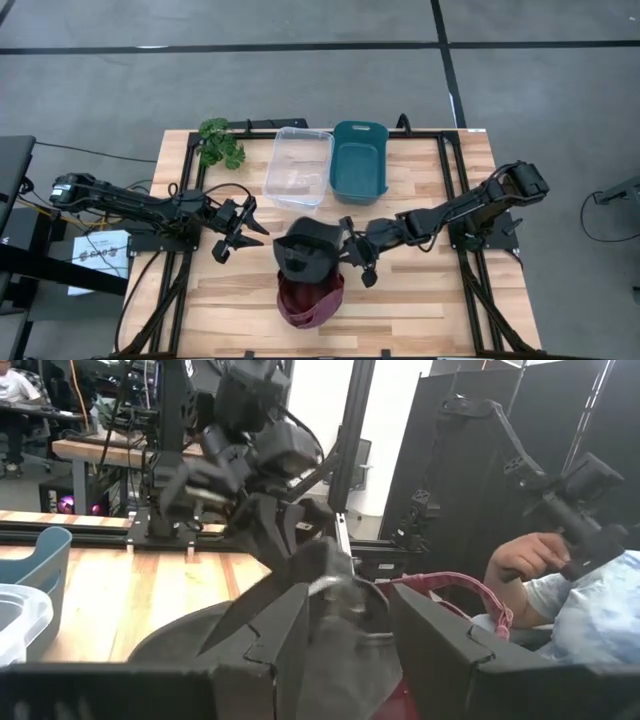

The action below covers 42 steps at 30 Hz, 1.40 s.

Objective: Pick & Place hat
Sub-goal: Put the top black cap into the blue bin

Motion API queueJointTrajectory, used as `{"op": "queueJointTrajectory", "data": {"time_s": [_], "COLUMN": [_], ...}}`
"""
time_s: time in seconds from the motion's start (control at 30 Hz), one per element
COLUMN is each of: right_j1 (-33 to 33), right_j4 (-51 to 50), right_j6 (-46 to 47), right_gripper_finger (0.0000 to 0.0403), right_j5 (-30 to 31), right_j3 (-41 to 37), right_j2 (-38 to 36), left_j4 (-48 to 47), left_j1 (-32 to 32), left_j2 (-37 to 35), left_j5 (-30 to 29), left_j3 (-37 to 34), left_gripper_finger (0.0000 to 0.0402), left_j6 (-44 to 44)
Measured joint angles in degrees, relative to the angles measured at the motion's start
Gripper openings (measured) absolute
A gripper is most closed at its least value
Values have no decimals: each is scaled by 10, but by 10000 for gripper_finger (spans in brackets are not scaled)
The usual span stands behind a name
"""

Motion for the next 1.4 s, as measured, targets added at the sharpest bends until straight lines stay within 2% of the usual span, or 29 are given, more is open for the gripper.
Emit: {"op": "queueJointTrajectory", "data": {"time_s": [0.13, 0.4, 0.67, 0.93, 1.1, 1.4], "right_j1": [10, 16, 14, 14, 14, -6], "right_j4": [37, 103, 121, 131, 154, 204], "right_j6": [-2, -18, -47, -79, -103, -108], "right_gripper_finger": [3, 2, 2, 1, 1, 1], "right_j5": [70, 167, 206, 201, 194, 65], "right_j3": [0, 0, 0, 0, 0, 0], "right_j2": [-5, -6, -52, -132, -172, -207], "left_j4": [0, 3, 4, 4, 4, 14], "left_j1": [0, 0, 0, 0, 0, 0], "left_j2": [0, 0, 0, 0, 0, 9], "left_j5": [0, -33, -43, -44, -64, -98], "left_j3": [0, 0, 0, 0, 0, 0], "left_gripper_finger": [140, 140, 140, 140, 140, 140], "left_j6": [0, 0, 0, 23, 30, 52]}}
